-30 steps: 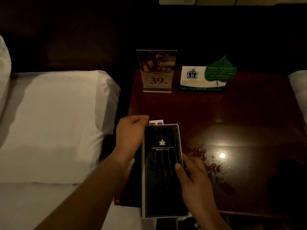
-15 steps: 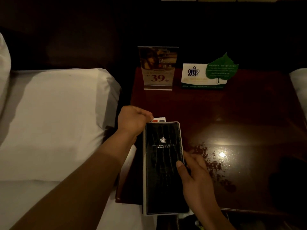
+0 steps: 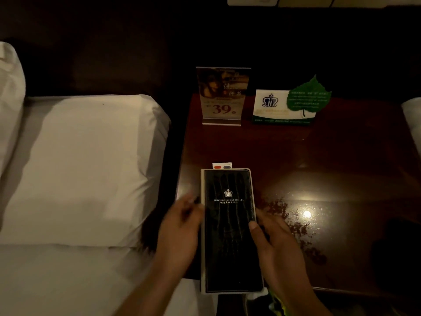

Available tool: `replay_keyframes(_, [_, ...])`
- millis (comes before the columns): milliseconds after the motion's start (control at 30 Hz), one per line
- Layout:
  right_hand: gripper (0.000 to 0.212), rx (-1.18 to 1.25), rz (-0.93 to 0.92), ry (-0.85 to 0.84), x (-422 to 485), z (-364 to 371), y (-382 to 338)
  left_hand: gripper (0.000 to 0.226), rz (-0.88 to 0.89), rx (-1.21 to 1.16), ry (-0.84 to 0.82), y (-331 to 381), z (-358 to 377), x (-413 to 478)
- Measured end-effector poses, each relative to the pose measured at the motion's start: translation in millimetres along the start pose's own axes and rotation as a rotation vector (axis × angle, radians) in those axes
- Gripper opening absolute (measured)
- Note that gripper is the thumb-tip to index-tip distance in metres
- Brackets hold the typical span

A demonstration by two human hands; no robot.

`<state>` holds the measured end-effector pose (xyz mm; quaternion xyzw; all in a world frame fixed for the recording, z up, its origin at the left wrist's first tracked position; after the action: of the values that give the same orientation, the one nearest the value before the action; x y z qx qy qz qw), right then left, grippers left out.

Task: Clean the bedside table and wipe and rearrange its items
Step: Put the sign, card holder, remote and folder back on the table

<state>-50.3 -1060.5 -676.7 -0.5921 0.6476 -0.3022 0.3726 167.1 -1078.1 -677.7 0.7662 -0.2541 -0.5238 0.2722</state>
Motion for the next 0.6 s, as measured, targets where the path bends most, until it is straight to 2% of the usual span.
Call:
replay_keyframes(133, [0.040, -0.171, -0.038, 0.001, 0.4, 4.0, -12.1, 0.048, 0.154, 0.092, 0.029, -11.6, 22.1, -31.5])
replay_keyframes(233, [0.040, -0.148, 0.004, 0.006, 4.0, 6.8, -9.4, 0.042, 0.138, 0.032, 0.068, -4.2, 24.7, -27.0])
replay_keyframes(500, [0.040, -0.134, 0.004, -0.008, 34.2, 14.6, -10.7, 0.025, 0.117, -0.049, 0.018, 18.2, 25.1, -1.4])
replay_keyframes(600, [0.039, -0.132, -0.010, 0.008, 37.5, 19.3, -13.1, 0.029, 0.110, -0.050, 0.001, 19.9, 21.9, 5.5])
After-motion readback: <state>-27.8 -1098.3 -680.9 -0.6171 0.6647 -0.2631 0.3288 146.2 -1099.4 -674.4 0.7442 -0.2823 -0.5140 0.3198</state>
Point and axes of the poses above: each hand's wrist, its own x-axis towards the middle knuckle, its own z-axis out of the palm, y = z × x, the point moved 9 cm from there along x, towards the middle knuckle, and after that the axes turned 14 degrees about -z, right-handed, at the moved point
